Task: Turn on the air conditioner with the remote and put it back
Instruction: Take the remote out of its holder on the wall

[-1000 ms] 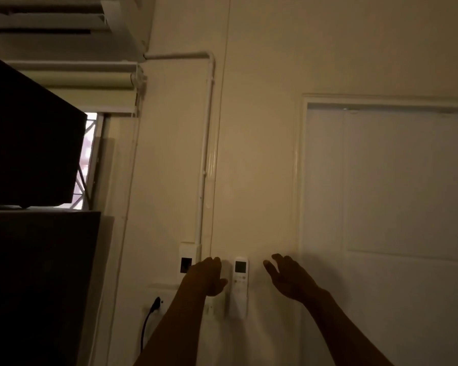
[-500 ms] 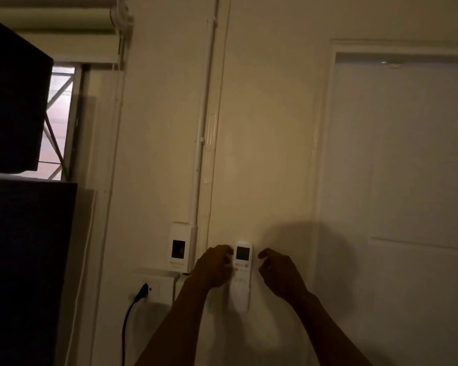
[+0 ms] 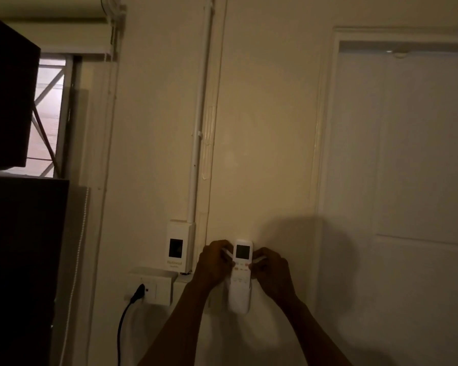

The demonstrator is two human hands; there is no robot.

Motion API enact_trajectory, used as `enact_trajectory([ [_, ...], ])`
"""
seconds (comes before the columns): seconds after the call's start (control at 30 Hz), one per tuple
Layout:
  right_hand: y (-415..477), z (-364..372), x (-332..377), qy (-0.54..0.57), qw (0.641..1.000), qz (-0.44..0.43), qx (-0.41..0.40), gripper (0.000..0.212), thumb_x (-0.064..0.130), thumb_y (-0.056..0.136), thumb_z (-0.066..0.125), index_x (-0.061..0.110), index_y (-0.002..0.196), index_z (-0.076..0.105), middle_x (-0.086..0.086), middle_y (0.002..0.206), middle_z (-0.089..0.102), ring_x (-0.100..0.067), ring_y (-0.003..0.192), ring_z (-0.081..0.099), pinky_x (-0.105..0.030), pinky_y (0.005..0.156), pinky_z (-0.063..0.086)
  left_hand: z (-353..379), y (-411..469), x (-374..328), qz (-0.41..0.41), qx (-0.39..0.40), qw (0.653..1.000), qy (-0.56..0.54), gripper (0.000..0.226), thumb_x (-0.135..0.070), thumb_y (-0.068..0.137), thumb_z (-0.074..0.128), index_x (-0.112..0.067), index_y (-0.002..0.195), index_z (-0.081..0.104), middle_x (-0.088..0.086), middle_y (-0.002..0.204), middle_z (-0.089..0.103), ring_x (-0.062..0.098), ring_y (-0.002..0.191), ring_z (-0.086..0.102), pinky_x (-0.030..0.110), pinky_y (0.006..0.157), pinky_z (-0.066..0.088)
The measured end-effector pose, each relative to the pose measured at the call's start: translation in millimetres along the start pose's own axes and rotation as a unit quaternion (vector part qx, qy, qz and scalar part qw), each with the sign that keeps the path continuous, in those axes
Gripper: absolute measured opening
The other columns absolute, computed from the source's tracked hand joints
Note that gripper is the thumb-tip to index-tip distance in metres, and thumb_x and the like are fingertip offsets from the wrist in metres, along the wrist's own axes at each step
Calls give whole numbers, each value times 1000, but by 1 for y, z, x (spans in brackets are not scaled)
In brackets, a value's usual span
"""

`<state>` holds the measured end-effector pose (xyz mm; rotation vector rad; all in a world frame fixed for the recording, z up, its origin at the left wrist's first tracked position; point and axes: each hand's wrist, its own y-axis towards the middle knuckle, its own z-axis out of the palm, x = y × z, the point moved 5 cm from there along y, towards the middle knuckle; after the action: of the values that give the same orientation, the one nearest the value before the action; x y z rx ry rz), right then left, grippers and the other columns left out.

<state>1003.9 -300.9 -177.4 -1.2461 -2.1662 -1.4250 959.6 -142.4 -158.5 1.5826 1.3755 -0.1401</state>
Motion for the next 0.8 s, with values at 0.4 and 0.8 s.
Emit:
enact_trajectory([
  [0.4, 19, -40, 62, -37, 993, -68, -89, 7, 17, 82, 65, 16, 88, 66, -3, 84, 72, -14, 74, 66, -35, 69, 60, -33, 20, -33, 12, -122, 990, -69, 21, -16, 82, 64, -12, 100, 74, 6, 104, 74, 15, 91, 70, 28, 80, 60],
  [0.8, 14, -83, 133, 47, 988, -79, -125, 15, 16, 83, 67, 5, 94, 65, -10, 95, 73, -23, 84, 70, -28, 65, 58, -92, -2, -101, 69, -74, 987, -128, 47, -5, 82, 64, -17, 128, 58, 13, 109, 73, 14, 89, 66, 44, 90, 55],
])
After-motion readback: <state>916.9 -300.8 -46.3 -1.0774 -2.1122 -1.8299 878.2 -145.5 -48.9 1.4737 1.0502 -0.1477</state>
